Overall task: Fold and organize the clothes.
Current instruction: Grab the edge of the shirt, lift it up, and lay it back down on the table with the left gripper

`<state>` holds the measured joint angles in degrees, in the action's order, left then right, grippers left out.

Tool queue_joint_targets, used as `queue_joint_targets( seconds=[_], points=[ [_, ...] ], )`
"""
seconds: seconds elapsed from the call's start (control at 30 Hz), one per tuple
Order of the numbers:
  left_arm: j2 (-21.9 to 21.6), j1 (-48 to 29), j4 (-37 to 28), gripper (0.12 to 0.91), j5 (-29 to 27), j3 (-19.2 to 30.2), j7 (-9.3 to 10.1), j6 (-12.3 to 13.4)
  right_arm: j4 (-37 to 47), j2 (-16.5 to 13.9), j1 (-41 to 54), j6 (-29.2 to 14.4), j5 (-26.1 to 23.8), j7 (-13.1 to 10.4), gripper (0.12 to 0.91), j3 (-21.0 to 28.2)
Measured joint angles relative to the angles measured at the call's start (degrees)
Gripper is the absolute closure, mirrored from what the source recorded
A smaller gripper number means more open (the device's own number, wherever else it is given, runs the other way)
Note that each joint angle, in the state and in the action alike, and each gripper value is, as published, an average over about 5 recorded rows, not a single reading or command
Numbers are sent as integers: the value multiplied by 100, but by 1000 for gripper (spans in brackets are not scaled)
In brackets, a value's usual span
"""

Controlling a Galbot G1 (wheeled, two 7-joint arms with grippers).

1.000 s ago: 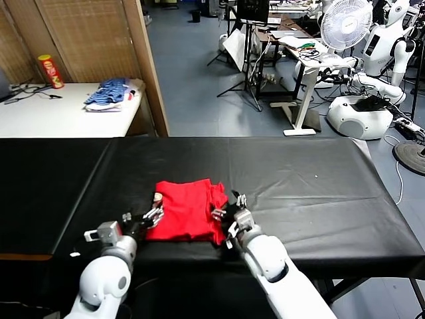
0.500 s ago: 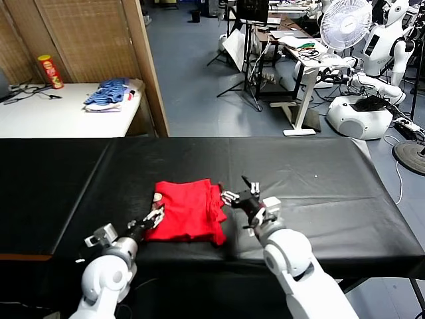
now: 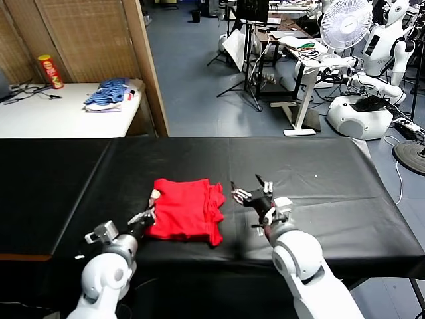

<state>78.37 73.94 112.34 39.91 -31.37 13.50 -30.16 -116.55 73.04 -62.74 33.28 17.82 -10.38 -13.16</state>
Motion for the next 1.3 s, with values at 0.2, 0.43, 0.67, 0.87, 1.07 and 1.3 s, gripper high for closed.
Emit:
queue_joint_targets(
  seconds=[0.2, 0.43, 0.67, 0.87, 1.07, 1.3],
  points=[
    [-361, 59, 130, 885, -1616, -13, -272, 28, -201, 65, -400, 331, -406, -60, 227, -229],
    [-1381, 150, 105, 885, -3262, -272, -360, 265, -469, 74, -847, 376, -450, -40, 227, -558],
    [-2410, 237, 272, 885, -4426, -467, -346, 373, -617, 96, -1039, 386, -470, -22, 227, -666],
    [-2490, 300, 720, 885, -3830, -63, -390, 429, -671, 112, -1175, 387, -501, -9, 227, -722],
    [-2006, 61, 904, 885, -2181, 872, -306, 339, -719, 55, -1253, 342, -359, 118, 227, -857],
    [-1272, -263, 708, 845, -1757, 1686, -386, 523, -667, -65, -1257, 383, 6, 634, 227, -821]
  ],
)
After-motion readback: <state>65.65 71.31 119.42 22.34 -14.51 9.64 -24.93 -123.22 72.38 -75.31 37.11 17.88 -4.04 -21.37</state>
